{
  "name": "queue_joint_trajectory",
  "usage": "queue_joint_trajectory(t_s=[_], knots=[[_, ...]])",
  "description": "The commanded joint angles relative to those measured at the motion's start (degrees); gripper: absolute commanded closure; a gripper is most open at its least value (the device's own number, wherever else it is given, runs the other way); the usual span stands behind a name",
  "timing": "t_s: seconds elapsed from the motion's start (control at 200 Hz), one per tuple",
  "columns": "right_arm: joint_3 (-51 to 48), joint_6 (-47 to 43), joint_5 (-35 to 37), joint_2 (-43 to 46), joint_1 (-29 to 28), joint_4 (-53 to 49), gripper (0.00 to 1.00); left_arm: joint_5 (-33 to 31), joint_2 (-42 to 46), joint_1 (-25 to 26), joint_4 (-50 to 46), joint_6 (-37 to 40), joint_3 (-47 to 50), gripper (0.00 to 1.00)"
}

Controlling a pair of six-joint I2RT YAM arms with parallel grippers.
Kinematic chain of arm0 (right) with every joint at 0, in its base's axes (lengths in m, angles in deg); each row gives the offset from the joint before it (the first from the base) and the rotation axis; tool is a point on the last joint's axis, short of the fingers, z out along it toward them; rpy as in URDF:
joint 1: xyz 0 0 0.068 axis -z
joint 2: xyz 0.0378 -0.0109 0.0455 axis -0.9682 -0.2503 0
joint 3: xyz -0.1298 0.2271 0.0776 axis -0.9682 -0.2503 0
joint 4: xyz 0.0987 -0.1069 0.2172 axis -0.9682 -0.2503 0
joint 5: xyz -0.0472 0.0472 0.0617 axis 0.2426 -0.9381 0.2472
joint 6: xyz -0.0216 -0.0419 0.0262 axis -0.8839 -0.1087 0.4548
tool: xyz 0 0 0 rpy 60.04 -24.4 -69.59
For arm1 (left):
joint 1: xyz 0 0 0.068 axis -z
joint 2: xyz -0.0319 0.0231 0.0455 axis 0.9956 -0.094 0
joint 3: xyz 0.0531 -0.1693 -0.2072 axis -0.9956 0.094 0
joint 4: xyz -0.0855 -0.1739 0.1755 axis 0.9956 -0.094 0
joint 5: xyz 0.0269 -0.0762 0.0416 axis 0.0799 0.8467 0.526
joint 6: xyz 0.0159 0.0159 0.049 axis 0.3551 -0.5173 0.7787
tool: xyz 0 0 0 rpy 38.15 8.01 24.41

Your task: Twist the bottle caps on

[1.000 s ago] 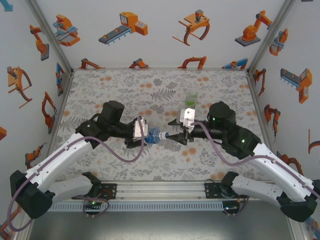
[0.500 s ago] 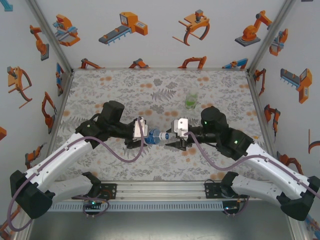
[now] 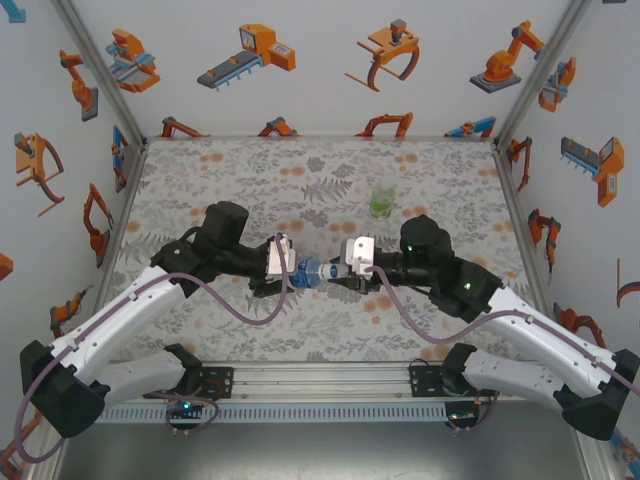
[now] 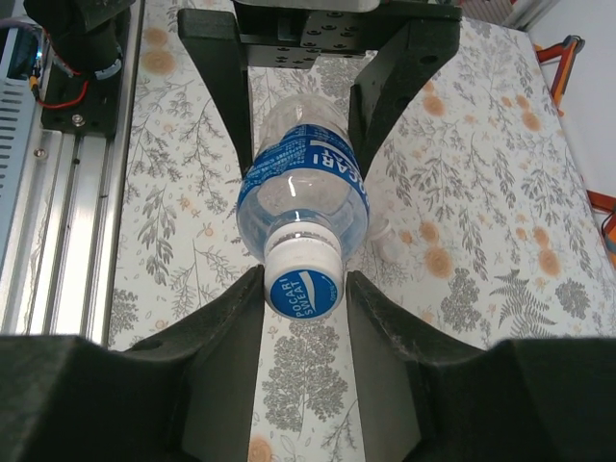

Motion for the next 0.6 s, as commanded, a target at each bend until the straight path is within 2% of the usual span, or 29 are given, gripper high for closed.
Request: queue_joint_trajectory(t_s=[0.0,0.11,0.235,0.365,0.496,0.596], knots=[[-0.62,1.36,0.58,0.38,-0.47,2.5,0.67,1.8,0.1,0.17,-0.67,0.63,-1.32,1.0],[-1.13,7.97,2.21,0.4,-0.52,3.75,0.74,1.4,0.28,0.18,-0.66,0.63,-1.37,1.0],[-2.45,23.9,5.92,0.39,-0.51,7.04,0.83,0.67,0.38,0.12,-0.59,0.53,-1.31,1.0],[-3.55,50.7,14.78,0.1,-0.51,10.19,1.0,-0.13,0.36,0.12,-0.33,0.35,-1.37,1.0],[-3.64,79.56,25.46,-0.54,-0.43,5.59,1.0,-0.37,0.39,0.15,-0.15,0.28,-1.37,1.0],[-5.17,99.64,29.72,-0.32,-0.48,1.47,1.0,-0.33,0.35,0.12,-0.06,0.12,-1.36,1.0]])
